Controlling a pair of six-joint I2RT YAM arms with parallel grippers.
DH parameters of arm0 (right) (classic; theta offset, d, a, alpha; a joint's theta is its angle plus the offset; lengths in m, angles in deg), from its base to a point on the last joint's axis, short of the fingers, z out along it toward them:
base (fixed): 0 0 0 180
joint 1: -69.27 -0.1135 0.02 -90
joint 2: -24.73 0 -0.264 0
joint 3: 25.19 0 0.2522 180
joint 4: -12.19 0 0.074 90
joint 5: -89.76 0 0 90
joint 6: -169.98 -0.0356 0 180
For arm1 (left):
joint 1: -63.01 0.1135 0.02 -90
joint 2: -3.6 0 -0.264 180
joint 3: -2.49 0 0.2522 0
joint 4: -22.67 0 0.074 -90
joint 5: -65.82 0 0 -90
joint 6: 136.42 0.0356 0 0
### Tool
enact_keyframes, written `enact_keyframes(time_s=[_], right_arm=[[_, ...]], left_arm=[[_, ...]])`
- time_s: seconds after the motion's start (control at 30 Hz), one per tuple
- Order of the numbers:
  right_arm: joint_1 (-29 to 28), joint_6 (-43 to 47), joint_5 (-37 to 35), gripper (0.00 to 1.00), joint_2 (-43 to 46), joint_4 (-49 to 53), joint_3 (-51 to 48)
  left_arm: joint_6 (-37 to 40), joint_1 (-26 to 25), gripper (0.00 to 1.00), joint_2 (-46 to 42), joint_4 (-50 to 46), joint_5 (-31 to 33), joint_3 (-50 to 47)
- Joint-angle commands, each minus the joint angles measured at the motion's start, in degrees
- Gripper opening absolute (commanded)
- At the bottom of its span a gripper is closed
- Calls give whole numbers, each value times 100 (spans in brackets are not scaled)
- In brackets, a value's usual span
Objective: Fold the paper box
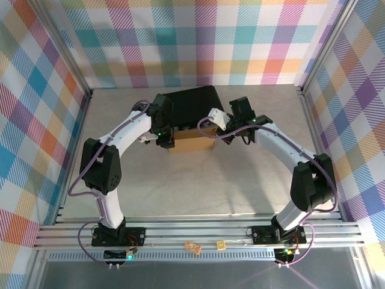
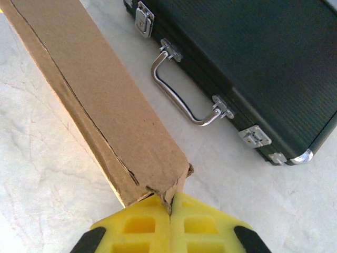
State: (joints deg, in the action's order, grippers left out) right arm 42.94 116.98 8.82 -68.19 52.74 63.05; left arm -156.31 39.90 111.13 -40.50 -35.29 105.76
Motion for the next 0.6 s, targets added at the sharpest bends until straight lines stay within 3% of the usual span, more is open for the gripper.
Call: enact_keyframes(time_s=[0.0, 0.57], right_arm=[[-125, -331, 565, 0, -107, 444, 297], [-127, -1773, 902, 0, -686, 1453, 1283]], left_arm=[[-26, -10, 42, 47, 10, -28, 49], [-15, -18, 39, 91, 46, -56, 65]])
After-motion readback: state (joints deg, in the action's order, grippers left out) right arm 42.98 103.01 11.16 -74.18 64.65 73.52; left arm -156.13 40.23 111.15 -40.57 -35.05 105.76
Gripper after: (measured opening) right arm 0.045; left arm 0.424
